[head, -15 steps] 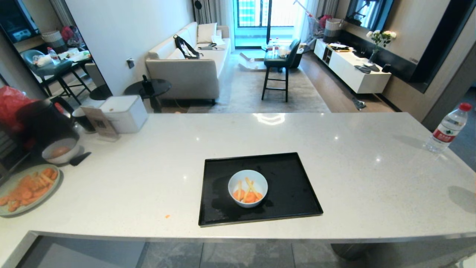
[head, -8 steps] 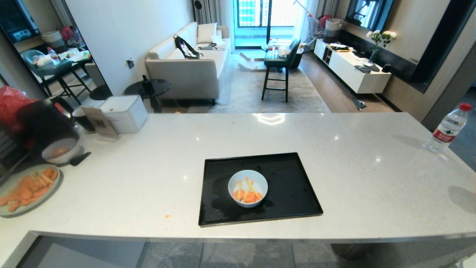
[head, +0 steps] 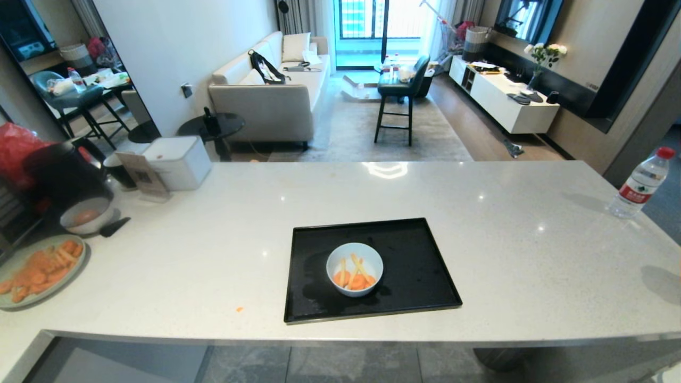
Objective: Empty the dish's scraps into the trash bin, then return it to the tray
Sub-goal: Pick up the bowl with leftover food
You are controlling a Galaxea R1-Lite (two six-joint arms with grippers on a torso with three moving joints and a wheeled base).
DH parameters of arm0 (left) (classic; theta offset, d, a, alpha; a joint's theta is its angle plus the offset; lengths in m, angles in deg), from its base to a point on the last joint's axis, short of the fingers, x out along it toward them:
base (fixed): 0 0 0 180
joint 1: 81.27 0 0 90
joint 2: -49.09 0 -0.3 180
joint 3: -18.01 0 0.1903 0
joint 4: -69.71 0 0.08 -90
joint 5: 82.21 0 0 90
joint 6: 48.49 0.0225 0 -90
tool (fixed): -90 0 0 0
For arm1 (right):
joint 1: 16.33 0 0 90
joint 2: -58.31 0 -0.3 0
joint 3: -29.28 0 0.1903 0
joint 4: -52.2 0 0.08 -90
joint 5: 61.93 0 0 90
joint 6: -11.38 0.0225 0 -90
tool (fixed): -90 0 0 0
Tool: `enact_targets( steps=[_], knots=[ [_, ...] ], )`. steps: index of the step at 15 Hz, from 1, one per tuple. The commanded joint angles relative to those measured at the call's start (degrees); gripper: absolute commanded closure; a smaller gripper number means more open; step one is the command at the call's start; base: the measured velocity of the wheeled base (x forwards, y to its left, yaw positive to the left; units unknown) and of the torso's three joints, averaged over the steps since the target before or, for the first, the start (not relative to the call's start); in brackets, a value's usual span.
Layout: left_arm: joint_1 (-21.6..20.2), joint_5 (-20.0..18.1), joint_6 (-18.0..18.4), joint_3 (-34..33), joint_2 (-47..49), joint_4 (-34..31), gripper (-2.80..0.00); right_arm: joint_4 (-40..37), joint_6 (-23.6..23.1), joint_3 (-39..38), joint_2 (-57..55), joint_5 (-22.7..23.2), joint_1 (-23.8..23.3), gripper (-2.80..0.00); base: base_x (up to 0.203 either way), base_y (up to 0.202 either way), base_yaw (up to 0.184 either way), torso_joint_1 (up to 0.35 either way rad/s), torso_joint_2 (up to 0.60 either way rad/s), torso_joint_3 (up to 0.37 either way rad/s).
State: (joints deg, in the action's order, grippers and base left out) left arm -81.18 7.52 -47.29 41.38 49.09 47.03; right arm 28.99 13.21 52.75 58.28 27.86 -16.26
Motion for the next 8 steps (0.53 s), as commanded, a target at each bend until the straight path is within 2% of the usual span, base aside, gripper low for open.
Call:
enact_targets(
  steps=[1, 8],
  knots=[
    [0.0, 0.0, 0.0, 0.0, 0.0, 0.0, 0.0, 0.0, 0.0, 0.0, 0.0, -0.1, 0.0, 0.0, 0.0, 0.0, 0.0, 0.0, 0.0, 0.0],
    [0.0, 0.0, 0.1, 0.0, 0.0, 0.0, 0.0, 0.0, 0.0, 0.0, 0.0, 0.0, 0.0, 0.0, 0.0, 0.0, 0.0, 0.0, 0.0, 0.0]
  ],
)
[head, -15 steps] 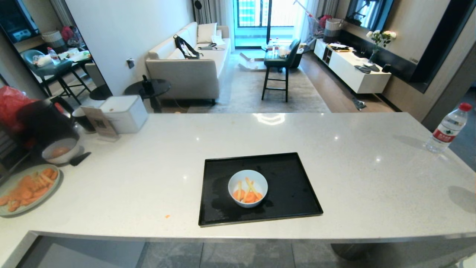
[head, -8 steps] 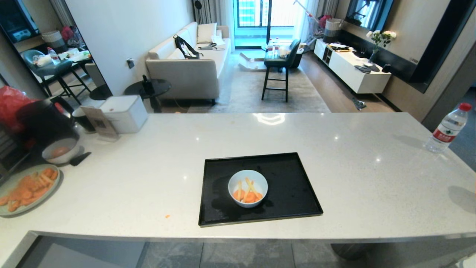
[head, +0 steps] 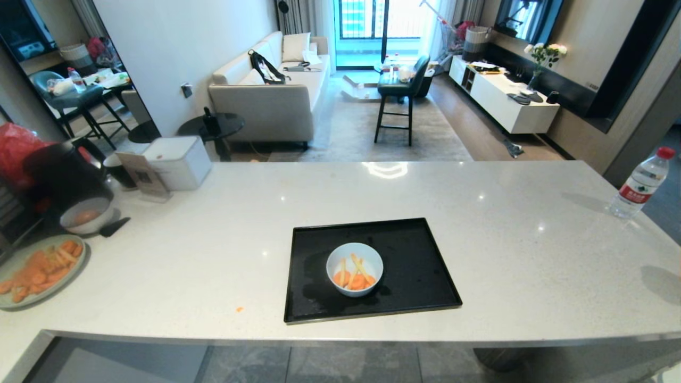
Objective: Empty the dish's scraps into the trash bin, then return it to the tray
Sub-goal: Pick up the bowl with leftover food
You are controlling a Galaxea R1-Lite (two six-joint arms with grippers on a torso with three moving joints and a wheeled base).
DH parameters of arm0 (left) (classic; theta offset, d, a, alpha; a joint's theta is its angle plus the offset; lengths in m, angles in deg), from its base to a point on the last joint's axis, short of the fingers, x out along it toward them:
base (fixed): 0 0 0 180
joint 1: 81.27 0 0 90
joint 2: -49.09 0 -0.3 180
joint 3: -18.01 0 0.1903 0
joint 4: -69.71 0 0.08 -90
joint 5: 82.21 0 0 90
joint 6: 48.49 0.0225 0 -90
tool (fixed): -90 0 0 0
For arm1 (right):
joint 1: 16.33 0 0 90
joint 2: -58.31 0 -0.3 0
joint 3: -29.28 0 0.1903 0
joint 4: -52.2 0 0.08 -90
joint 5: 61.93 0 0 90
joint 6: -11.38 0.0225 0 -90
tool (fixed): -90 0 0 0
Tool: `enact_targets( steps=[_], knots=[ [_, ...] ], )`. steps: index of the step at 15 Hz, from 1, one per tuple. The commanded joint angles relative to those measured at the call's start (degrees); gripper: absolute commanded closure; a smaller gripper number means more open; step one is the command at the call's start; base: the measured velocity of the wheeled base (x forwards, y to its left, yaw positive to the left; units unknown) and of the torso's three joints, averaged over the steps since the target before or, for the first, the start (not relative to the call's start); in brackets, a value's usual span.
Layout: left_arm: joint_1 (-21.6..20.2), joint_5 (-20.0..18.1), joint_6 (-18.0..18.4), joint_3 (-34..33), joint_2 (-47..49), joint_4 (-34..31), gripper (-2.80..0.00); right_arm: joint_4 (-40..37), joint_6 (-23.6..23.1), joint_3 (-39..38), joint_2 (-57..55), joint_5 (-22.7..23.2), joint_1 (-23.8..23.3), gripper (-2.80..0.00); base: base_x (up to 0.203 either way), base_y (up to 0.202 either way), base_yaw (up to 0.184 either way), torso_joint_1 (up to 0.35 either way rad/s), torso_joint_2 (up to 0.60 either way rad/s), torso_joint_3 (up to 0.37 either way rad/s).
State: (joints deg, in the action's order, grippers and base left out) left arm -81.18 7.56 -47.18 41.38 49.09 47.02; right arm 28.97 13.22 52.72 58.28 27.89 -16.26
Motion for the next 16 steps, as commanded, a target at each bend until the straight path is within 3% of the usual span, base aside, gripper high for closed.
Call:
enact_targets(
  steps=[1, 4, 11, 16],
  knots=[
    [0.0, 0.0, 0.1, 0.0, 0.0, 0.0, 0.0, 0.0, 0.0, -0.1, 0.0, 0.0, 0.0, 0.0, 0.0, 0.0, 0.0, 0.0, 0.0, 0.0],
    [0.0, 0.0, 0.2, 0.0, 0.0, 0.0, 0.0, 0.0, 0.0, 0.0, 0.0, 0.0, 0.0, 0.0, 0.03, 0.0, 0.0, -0.004, 0.0, 0.002],
    [0.0, 0.0, 0.1, 0.0, 0.0, 0.0, 0.0, 0.0, 0.0, 0.0, 0.0, -0.1, 0.0, 0.0, 0.182, 0.0, 0.002, 0.007, 0.0, 0.003],
    [0.0, 0.0, -0.3, 0.0, 0.0, 0.0, 0.0, 0.0, 0.0, 0.0, 0.0, 0.0, 0.0, 0.0, 0.012, 0.0, 0.0, -0.001, 0.0, 0.004]
  ],
)
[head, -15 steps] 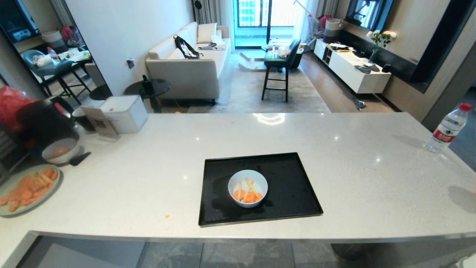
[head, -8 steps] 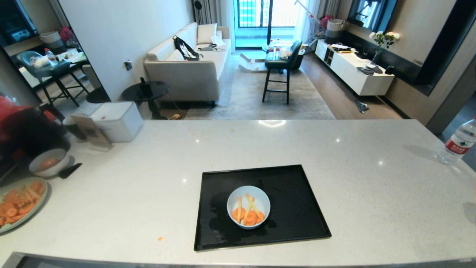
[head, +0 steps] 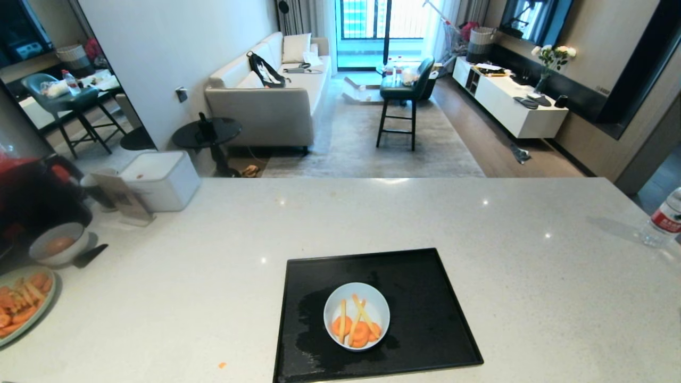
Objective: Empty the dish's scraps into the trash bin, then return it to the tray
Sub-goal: Pick up the bowl with leftover food
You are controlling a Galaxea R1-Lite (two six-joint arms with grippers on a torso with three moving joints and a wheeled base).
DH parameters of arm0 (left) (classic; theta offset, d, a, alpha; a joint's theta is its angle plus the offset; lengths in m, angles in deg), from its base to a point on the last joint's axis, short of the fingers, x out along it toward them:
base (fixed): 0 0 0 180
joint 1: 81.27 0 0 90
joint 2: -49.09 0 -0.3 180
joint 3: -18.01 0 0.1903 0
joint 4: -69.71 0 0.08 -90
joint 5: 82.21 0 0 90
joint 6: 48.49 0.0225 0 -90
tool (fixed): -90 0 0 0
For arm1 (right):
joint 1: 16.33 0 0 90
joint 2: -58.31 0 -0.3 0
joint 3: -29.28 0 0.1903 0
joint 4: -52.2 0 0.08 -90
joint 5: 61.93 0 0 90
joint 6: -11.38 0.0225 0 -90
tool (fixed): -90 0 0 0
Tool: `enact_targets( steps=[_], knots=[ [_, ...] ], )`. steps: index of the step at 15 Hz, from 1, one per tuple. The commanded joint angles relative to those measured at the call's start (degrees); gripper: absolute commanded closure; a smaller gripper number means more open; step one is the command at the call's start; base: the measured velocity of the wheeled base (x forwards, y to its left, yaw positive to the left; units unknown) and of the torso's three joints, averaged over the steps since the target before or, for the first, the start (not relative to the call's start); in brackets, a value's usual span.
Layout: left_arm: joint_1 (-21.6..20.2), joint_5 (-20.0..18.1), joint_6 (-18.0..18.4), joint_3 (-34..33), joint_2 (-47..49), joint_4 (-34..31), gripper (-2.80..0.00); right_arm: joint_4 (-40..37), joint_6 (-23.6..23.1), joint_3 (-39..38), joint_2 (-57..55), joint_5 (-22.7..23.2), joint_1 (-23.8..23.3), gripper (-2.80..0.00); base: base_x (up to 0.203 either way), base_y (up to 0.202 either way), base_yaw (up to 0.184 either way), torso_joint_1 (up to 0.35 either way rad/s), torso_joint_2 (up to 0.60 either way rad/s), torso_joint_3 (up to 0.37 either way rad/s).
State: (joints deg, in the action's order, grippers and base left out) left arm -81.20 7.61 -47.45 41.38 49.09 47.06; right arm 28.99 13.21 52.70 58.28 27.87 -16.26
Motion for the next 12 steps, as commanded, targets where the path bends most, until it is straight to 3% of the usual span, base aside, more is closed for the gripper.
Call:
enact_targets(
  steps=[1, 6, 8, 12],
  knots=[
    [0.0, 0.0, 0.0, 0.0, 0.0, 0.1, 0.0, 0.0, 0.0, 0.0, 0.0, 0.0, 0.0, 0.0, 0.0, 0.0, 0.0, 0.0, 0.0, 0.0],
    [0.0, -0.9, 0.6, 0.4, 0.2, -1.4, 0.0, 0.0, 0.0, 0.0, 0.0, 0.0, 0.0, 0.0, 0.0, 0.0, 0.0, 0.0, 0.0, 0.0],
    [0.0, -1.8, 0.6, 4.7, 1.6, -4.9, 0.0, 0.0, 0.0, 0.0, 0.0, 0.0, 0.0, 0.0, 0.0, 0.0, 0.0, 0.0, 0.0, 0.0],
    [0.8, -5.9, 0.9, 17.3, 16.9, -8.5, 0.0, 0.0, 0.0, 0.0, 0.0, 0.0, 0.0, 0.0, 0.0, 0.0, 0.0, 0.0, 0.0, 0.0]
  ],
)
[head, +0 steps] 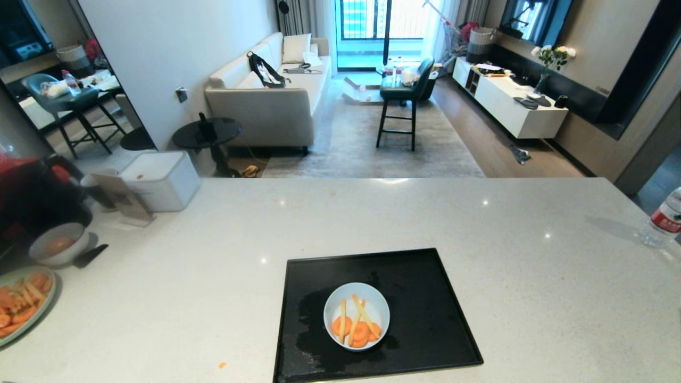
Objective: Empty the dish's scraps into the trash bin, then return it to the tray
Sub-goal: Pick up the bowl with leftover food
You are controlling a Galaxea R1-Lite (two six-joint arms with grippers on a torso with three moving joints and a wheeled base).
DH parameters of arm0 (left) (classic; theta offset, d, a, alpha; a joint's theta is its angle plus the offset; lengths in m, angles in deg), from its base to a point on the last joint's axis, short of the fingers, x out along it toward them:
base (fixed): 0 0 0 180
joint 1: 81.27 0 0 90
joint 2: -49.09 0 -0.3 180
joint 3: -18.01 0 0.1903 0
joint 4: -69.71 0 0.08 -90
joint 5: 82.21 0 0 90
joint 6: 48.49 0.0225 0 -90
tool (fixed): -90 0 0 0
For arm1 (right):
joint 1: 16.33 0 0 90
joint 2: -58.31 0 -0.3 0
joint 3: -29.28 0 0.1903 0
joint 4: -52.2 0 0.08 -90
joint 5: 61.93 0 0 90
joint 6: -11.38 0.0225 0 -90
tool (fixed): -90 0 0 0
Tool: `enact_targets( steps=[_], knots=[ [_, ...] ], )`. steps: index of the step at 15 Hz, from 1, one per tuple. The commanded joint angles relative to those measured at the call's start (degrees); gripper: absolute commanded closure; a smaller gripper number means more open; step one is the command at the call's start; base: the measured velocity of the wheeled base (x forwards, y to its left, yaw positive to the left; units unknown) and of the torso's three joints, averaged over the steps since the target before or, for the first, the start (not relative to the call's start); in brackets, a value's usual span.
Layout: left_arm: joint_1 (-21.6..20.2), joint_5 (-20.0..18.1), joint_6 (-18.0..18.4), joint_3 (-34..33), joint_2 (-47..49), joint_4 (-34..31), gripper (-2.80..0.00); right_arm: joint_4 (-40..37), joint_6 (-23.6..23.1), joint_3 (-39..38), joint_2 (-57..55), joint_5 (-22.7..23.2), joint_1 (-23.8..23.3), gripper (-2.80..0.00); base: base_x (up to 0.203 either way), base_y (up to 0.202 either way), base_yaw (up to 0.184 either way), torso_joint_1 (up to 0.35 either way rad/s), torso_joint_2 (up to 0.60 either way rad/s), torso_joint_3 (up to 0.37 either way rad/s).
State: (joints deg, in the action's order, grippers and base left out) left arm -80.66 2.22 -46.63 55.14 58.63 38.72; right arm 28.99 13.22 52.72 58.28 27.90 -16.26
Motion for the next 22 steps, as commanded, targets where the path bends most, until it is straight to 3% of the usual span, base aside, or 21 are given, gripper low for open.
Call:
enact_targets(
  steps=[1, 3, 6, 10, 11, 13, 15, 17, 19, 22],
  knots=[
    [0.7, -2.7, 0.7, 7.7, 11.3, -0.6, 0.0, 0.0, 0.0, 0.0, 0.0, 0.0, 0.0, 0.0, 0.0, 0.0, 0.0, 0.0, 0.0, 0.0],
    [1.1, -8.3, 4.4, 15.2, 18.4, -3.3, 0.0, 0.0, 0.0, 0.0, 0.0, 0.0, 0.0, 0.0, 0.0, 0.0, 0.0, 0.0, 0.0, 0.0],
    [2.2, -15.9, 10.8, 20.2, 26.4, -6.9, 0.0, 0.0, 0.0, 0.0, 0.0, 0.0, 0.0, 0.0, 0.0, 0.0, 0.0, 0.0, 0.0, 0.0],
    [8.8, -15.9, 19.1, 21.7, 37.8, -6.7, 0.0, 0.0, 0.0, 0.0, 0.0, 0.0, 0.0, 0.0, 0.0, 0.0, 0.0, 0.0, 0.0, 0.0],
    [11.3, -14.3, 19.8, 22.3, 41.6, -6.1, 0.0, 0.0, 0.0, 0.0, 0.0, -0.1, 0.0, 0.0, 0.0, 0.0, 0.0, 0.0, 0.0, 0.0],
    [18.7, -7.5, 19.9, 23.1, 50.1, -3.1, 0.0, 0.0, 0.0, 0.0, 0.0, 0.0, 0.0, 0.0, 0.0, 0.0, 0.0, 0.0, 0.0, 0.0],
    [28.4, 3.1, 16.3, 23.4, 60.2, 3.9, 0.0, 0.0, 0.0, -0.1, 0.0, 0.0, 0.0, 0.0, 0.0, 0.0, 0.0, 0.0, 0.0, 0.0],
    [34.9, 11.7, 11.7, 23.9, 69.6, 10.4, 0.0, 0.0, 0.0, 0.0, 0.0, 0.0, 0.0, 0.0, 0.0, 0.0, 0.0, 0.0, 0.0, 0.0],
    [37.7, 16.6, 9.1, 25.9, 78.2, 15.4, 0.0, 0.0, 0.0, 0.0, 0.0, 0.0, 0.0, 0.0, 0.0, 0.0, 0.0, 0.0, 0.0, 0.0],
    [39.1, 20.4, 6.4, 33.8, 88.0, 18.0, 0.0, 0.0, 0.0, 0.0, 0.0, 0.0, 0.0, 0.0, 0.0, 0.0, 0.0, 0.0, 0.0, 0.0]
  ],
)
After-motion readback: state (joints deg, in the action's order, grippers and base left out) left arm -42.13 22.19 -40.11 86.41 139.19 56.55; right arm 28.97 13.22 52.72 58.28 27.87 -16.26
